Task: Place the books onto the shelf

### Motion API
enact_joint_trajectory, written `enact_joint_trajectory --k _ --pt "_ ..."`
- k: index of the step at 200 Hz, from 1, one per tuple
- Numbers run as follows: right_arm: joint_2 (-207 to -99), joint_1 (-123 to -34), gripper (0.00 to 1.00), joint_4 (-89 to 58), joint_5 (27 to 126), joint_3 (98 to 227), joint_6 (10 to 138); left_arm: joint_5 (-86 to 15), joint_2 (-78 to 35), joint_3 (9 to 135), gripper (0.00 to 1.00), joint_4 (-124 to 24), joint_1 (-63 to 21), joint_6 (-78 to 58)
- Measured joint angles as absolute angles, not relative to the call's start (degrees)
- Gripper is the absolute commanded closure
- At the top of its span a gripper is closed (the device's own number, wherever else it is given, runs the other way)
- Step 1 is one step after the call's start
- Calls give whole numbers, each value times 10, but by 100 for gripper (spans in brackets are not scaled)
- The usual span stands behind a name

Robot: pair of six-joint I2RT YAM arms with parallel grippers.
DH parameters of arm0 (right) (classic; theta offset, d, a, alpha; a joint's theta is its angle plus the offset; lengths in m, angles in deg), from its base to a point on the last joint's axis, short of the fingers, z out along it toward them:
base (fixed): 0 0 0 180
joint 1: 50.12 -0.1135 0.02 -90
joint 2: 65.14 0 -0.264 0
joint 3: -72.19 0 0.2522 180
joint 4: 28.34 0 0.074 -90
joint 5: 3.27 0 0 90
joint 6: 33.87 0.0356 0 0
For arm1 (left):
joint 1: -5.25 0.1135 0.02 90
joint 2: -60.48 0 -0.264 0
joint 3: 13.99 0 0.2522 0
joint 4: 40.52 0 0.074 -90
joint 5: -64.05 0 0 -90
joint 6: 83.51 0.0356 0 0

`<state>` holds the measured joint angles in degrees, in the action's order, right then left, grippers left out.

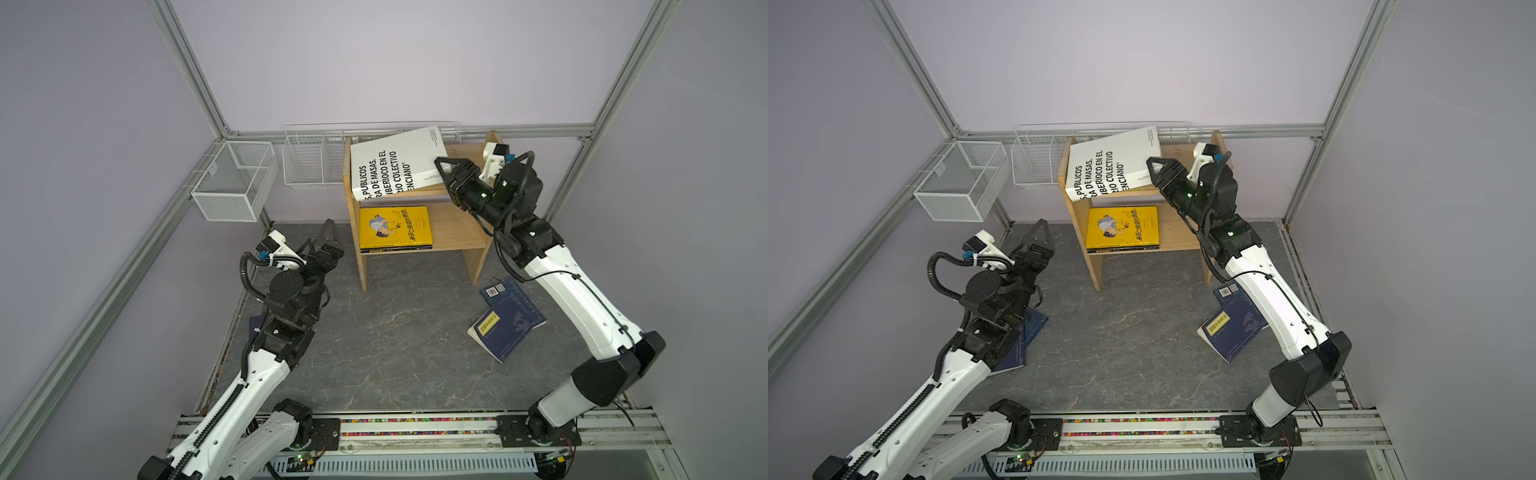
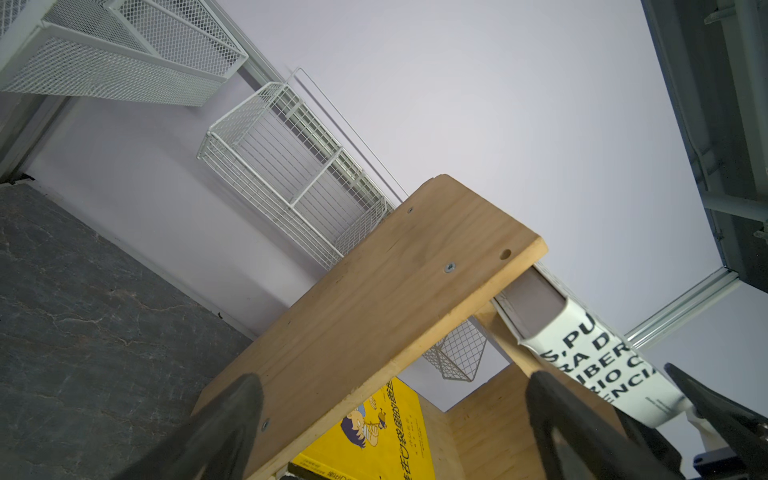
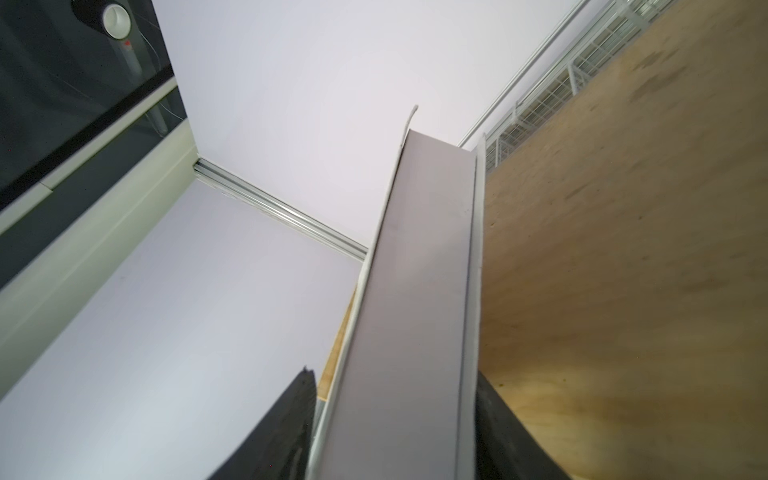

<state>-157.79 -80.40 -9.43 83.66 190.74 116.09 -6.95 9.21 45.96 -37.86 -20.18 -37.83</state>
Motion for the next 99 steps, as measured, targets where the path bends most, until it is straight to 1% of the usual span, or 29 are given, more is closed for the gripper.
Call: enact_joint_trajectory --k 7,21,30,45,78,99 --pt "-1584 -805 23 -81 842 1916 1154 -69 95 460 1 -379 -200 -379" --pt "-1597 -807 17 -48 851 1942 1130 -69 99 460 1 -382 -196 -381" --pt "-1602 -809 10 -33 855 1957 1113 -69 101 460 1 -385 -194 -383" --pt "-1604 -811 4 -8 861 1974 1088 -69 102 460 1 -388 -189 -386" --pt "-1599 -819 2 14 876 1978 1039 -76 102 460 1 -395 -183 -389" --pt "-1585 -827 2 36 904 1970 1000 -90 99 461 1 -396 -181 -377"
